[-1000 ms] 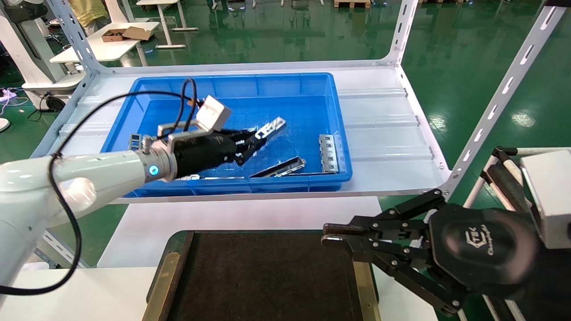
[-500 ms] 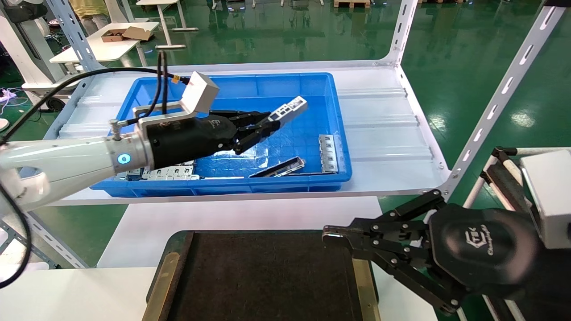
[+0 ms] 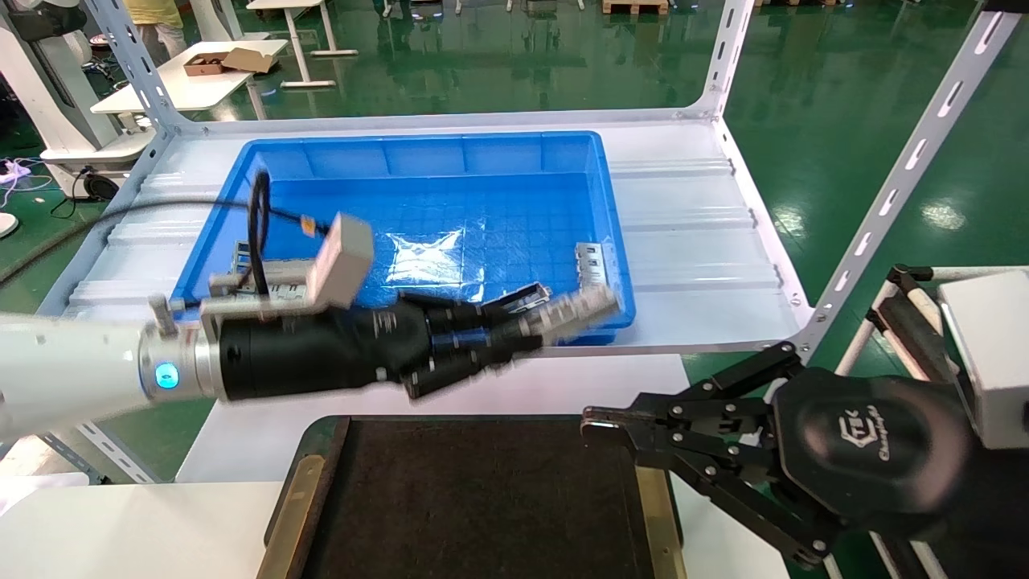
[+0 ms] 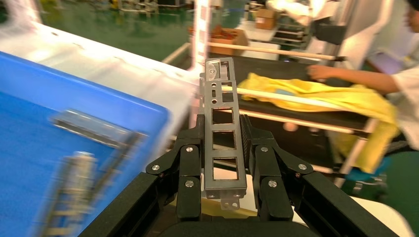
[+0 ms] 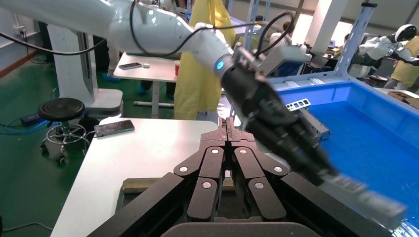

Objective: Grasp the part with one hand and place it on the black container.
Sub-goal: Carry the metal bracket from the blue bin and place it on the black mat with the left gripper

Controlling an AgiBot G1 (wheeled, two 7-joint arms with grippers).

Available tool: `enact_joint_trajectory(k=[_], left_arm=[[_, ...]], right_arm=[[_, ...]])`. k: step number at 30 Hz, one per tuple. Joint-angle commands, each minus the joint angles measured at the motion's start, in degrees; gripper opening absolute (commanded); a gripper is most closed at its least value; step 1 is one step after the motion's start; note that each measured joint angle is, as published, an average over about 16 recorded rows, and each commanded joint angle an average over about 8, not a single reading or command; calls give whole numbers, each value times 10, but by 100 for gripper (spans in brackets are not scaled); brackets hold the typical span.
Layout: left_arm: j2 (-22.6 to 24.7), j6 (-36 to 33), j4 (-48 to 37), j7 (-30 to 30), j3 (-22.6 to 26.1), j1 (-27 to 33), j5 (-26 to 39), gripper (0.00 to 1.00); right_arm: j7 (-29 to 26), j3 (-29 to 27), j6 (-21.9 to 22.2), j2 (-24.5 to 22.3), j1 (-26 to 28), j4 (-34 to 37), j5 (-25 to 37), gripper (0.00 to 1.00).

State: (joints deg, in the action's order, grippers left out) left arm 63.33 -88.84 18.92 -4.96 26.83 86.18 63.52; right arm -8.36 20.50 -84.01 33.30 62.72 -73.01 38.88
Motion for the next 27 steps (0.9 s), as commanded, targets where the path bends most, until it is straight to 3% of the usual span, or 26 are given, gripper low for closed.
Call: enact_joint_trajectory(k=[1,14,27], left_arm=[[-4,-15,26,15,1,-21,-6,0],[-46,57,213,107,5,-220,-36,0],[-29,321,325,214,-28,-407,-54,0]], right_arm=[[0,0,0,0,0,0,0,0],[0,0,0,0,0,0,0,0],[0,0,0,0,0,0,0,0]])
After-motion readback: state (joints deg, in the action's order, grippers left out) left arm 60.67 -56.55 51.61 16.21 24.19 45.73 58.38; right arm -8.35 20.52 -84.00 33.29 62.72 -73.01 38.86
